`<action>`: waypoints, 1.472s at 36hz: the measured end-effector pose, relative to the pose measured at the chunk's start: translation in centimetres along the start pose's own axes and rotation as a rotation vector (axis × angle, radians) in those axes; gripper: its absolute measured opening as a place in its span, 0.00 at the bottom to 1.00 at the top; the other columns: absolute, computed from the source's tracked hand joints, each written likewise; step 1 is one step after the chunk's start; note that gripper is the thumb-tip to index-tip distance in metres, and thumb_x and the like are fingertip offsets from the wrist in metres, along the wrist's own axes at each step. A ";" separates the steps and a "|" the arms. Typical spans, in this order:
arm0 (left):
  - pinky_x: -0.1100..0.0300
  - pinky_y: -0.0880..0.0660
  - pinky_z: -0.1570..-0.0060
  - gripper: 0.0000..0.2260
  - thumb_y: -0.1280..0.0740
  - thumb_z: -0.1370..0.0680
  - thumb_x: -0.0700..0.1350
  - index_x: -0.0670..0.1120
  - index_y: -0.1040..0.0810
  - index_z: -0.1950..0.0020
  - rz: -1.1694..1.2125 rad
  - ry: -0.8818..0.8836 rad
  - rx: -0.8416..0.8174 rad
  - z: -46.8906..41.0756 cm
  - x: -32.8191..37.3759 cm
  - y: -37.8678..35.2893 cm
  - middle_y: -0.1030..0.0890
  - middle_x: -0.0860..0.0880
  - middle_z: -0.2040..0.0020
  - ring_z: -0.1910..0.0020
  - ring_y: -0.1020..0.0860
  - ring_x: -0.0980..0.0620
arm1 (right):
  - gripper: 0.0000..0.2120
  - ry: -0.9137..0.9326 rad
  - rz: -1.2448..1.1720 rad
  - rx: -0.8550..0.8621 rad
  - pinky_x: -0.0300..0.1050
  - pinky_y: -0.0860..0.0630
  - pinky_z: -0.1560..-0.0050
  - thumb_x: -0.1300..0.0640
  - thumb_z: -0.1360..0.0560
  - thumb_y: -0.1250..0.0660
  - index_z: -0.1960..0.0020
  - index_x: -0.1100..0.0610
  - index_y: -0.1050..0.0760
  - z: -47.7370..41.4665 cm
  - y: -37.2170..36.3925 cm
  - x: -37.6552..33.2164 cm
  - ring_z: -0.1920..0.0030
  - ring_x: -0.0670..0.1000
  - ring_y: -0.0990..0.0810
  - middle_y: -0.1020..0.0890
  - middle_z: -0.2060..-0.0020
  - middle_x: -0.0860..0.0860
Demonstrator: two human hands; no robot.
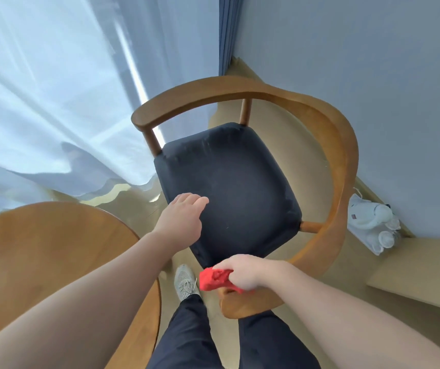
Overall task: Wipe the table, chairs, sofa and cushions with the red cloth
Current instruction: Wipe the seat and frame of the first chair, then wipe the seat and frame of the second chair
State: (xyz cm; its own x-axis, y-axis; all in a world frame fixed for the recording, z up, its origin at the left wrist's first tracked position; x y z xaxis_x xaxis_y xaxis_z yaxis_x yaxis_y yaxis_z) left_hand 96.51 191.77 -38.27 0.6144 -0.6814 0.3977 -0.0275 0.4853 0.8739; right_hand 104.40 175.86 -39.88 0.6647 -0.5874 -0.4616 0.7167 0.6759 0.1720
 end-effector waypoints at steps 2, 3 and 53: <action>0.58 0.40 0.32 0.23 0.43 0.24 0.36 0.49 0.33 0.30 0.002 0.007 0.004 0.3 0.2 1.2 0.29 0.51 0.32 0.31 0.37 0.49 | 0.26 0.043 -0.060 0.108 0.54 0.20 0.52 0.63 0.29 0.47 0.41 0.38 0.26 0.3 1.7 -1.0 0.53 0.58 0.20 0.20 0.50 0.50; 0.59 0.40 0.32 0.22 0.43 0.24 0.37 0.49 0.33 0.30 0.003 0.012 0.010 0.5 0.3 1.8 0.30 0.52 0.32 0.30 0.37 0.49 | 0.24 0.070 -0.097 0.162 0.54 0.19 0.57 0.63 0.30 0.47 0.47 0.37 0.25 0.5 2.7 -1.5 0.58 0.58 0.21 0.22 0.55 0.50; 0.59 0.25 0.53 0.08 0.44 0.19 0.54 0.56 0.30 0.42 0.408 1.029 1.146 65.8 8.1 9.4 0.21 0.58 0.54 0.55 0.23 0.59 | 0.12 1.363 0.521 0.040 0.43 0.21 0.58 0.57 0.21 0.42 0.52 0.43 0.22 23.8 -31.2 -40.0 0.58 0.44 0.21 0.19 0.60 0.42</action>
State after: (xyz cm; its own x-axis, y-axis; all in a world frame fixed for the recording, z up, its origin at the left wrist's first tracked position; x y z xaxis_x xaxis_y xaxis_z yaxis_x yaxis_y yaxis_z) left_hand 49.35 154.80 -8.43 0.6515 0.2598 0.7127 -0.5771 -0.4401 0.6879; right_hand 60.49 167.68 -6.05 0.1511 0.5991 -0.7863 0.4825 0.6495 0.5877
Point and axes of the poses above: each hand's wrist, its own z-axis away from the middle knuckle, its own y-axis out of the back of the hand, x = y × z, the point moved 4 cm from there along -z, towards the middle knuckle
